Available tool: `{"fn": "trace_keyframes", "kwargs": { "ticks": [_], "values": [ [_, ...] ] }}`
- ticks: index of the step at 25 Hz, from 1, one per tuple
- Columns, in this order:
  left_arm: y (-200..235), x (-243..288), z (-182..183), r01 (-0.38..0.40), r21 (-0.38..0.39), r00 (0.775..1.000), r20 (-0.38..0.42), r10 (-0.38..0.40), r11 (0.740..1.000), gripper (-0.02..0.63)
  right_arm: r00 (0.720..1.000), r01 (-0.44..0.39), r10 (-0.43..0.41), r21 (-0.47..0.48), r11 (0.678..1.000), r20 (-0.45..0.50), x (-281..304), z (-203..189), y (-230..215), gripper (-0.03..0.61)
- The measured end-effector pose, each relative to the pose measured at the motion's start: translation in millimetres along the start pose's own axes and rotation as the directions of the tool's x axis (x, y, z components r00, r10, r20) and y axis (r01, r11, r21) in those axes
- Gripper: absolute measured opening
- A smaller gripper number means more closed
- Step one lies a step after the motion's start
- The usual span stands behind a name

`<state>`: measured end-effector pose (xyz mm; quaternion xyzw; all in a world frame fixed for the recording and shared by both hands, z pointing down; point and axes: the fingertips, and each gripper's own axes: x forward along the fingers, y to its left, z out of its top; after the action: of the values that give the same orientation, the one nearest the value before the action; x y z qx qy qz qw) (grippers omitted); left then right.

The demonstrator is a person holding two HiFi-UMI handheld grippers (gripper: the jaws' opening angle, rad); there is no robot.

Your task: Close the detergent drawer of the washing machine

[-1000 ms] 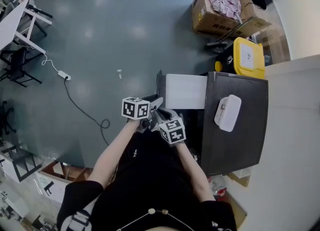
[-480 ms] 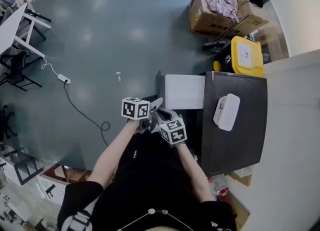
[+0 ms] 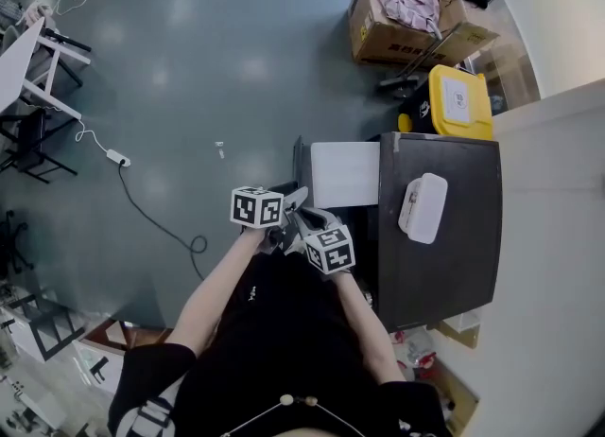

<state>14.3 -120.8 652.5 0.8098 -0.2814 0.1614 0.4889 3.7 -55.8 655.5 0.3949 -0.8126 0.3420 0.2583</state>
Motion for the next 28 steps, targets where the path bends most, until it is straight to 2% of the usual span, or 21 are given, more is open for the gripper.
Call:
{"fn": "trace_keyframes", "kwargs": {
  "ticks": [28],
  "values": [
    [-31,38,-2,0.047,0.059,0.995,-0.085,-0.041,0.997,0.141,0.994,0.104,-0.106,0.057,0.993,0.023,-28,-8,-41,0.043]
  ]
}}
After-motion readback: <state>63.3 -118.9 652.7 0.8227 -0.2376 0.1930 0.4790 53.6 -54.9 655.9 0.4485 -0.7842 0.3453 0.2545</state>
